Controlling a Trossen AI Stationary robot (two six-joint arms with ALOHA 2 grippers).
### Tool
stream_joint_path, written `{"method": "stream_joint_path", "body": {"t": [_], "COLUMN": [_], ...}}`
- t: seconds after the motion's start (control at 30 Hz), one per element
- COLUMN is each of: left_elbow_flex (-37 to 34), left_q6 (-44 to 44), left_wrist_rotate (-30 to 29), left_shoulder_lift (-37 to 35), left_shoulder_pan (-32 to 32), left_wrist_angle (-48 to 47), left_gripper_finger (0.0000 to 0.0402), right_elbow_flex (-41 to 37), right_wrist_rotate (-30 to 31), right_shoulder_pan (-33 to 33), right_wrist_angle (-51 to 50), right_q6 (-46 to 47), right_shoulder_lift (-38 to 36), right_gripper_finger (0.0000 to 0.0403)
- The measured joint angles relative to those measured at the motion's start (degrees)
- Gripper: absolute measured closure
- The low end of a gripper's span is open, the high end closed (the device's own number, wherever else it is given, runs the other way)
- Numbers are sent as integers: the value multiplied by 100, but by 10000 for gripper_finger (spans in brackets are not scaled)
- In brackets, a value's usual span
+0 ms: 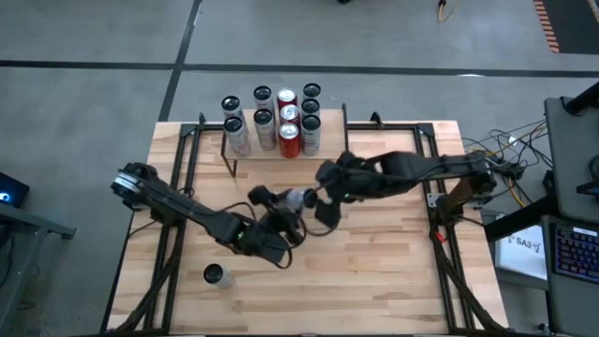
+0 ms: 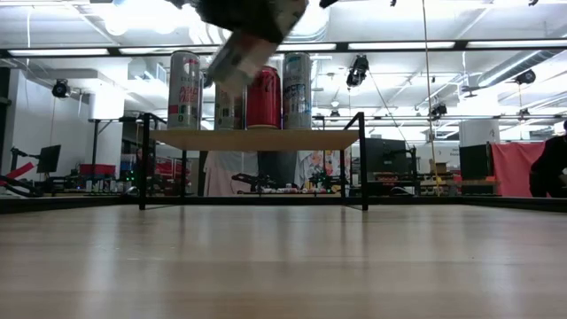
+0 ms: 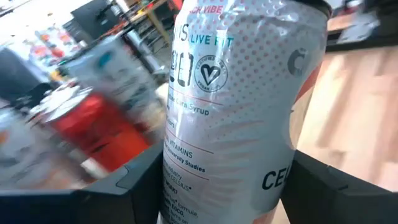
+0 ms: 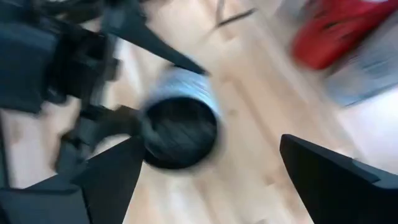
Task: Place canned beverage on shelf
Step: Put the white soda can aligned with the other white soda cans on the shelf
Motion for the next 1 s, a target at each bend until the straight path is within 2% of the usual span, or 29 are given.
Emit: {"method": "stream_joint_path", "body": {"t": [0.17,0.33,0.43,0.63,0.77,1.0], "left_elbow_flex": [-404,-1328,-1993,-3384,-4106,-4852], "left_q6": [-940,-1413,-1270,-166,602,953], "left_wrist_rotate": [-225,-93,346,1458,1514,1211], "left_shoulder_lift": [-736,-1872,-2556,-3828,-4495,-4998], "left_shoulder_pan": [42,353,698,1340,1456,1744], "left_wrist_angle": [-1378,-1291,-523,1925,3255,3966], "left_gripper_finger": [168,168,168,168,168,168], "right_elbow_flex": [-7,-27,-95,-391,-815,-1651], "right_wrist_rotate": [798,1087,1076,612,592,589], "right_shoulder_pan": [-10,-151,-336,-803,-952,-967], "right_wrist_angle": [-40,-119,-148,-196,-76,543], "right_q6": [-428,-941,-1222,-1489,-1442,-1335], "right_shoulder_lift": [-347,-601,-679,-1035,-1344,-1870], "right_gripper_finger": [54,71,76,77,77,77]}}
